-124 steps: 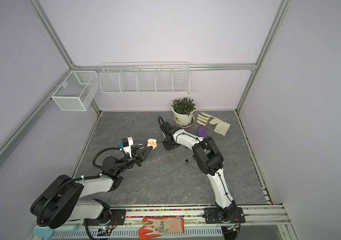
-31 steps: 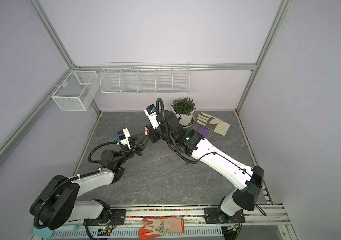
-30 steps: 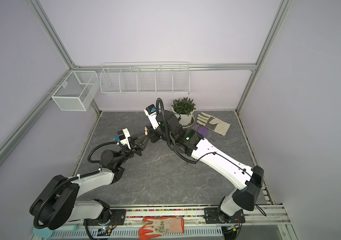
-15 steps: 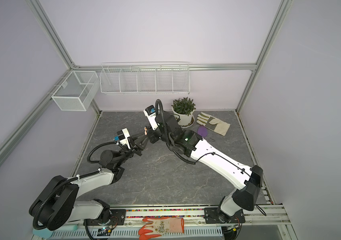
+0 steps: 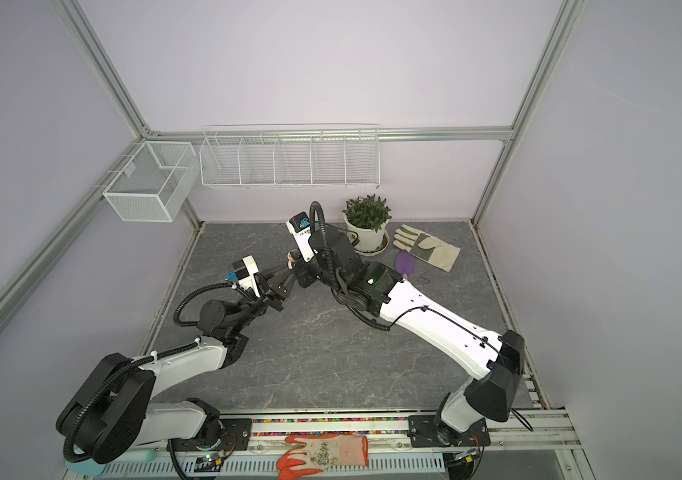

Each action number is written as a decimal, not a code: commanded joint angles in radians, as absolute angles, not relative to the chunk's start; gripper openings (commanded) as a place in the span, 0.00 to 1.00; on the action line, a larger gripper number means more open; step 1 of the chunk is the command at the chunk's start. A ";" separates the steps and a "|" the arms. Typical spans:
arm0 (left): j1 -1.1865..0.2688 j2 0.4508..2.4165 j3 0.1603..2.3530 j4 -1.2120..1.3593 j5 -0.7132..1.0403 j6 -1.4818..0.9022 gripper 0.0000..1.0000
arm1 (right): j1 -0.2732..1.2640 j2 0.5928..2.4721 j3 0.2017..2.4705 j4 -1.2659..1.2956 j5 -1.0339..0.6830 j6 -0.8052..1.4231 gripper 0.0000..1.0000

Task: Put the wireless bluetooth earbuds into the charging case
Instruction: 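Lower the held earbud into the pink case in the left gripper, then open the right gripper and draw it back from the case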

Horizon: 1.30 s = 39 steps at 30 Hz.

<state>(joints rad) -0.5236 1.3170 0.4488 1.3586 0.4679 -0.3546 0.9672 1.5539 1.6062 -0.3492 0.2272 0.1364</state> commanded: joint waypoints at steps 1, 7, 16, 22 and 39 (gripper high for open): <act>-0.527 1.287 0.453 1.417 0.464 -0.355 0.00 | 0.975 1.526 1.577 -0.360 0.247 0.125 0.16; -0.526 1.282 0.452 1.417 0.464 -0.356 0.00 | 0.977 1.525 1.574 -0.360 0.220 0.130 0.17; -0.526 1.279 0.454 1.417 0.465 -0.357 0.00 | 0.977 1.540 1.598 -0.386 0.181 0.132 0.21; -0.526 1.275 0.451 1.417 0.460 -0.356 0.00 | 0.978 1.542 1.606 -0.390 0.178 0.126 0.22; -0.528 1.275 0.446 1.417 0.472 -0.351 0.00 | 0.979 1.513 1.717 -0.493 0.132 0.124 0.45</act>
<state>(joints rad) -0.5240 1.2919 0.4488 1.3670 0.4648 -0.3542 0.9714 1.5433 1.6714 -0.4370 0.1677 0.1219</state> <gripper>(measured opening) 0.194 0.444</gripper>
